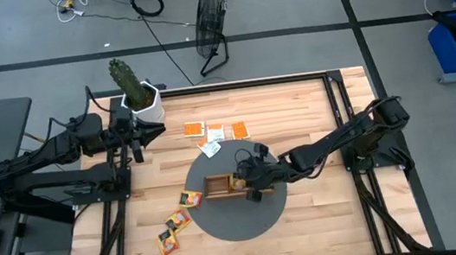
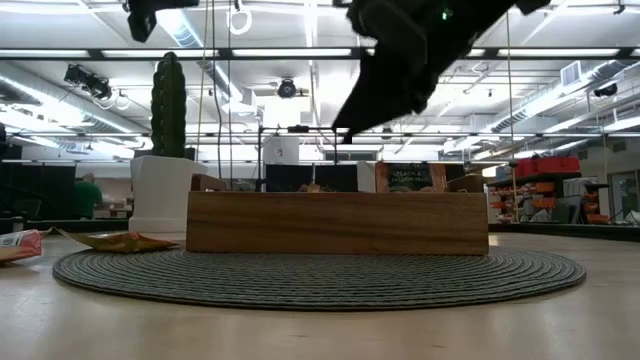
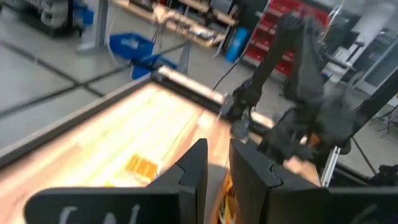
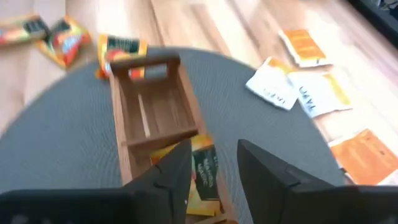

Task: Pick & Place Tea
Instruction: Put the yellow tea bag into the middle section of the wooden organizer

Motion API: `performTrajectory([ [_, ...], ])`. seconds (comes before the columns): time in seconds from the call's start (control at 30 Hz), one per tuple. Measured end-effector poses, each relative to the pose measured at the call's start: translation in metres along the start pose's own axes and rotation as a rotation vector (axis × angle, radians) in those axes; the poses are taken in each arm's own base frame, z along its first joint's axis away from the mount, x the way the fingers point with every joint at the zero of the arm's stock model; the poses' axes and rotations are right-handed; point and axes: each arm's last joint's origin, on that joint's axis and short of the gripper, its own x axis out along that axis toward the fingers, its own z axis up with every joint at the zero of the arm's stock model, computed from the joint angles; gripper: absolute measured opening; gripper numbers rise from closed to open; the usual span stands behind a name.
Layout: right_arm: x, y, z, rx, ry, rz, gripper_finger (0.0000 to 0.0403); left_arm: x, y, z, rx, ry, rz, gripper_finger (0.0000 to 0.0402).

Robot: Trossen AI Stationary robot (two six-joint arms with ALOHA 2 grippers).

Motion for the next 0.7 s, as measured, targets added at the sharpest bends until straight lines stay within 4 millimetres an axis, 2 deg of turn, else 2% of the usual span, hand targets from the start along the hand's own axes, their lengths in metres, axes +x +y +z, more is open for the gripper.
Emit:
performTrajectory([
  [0.4, -0.051, -0.027, 0.036, 0.211, -0.153, 0.034, 0.0135, -0.001, 0.004, -0.027, 0.003, 0.344, -0.093, 0.0069],
  [0.7, -0.068, -0.046, 0.045, 0.256, -0.179, 0.012, 0.0132, 0.017, -0.01, -0.045, 0.178, 0.52, -0.213, 0.0069],
])
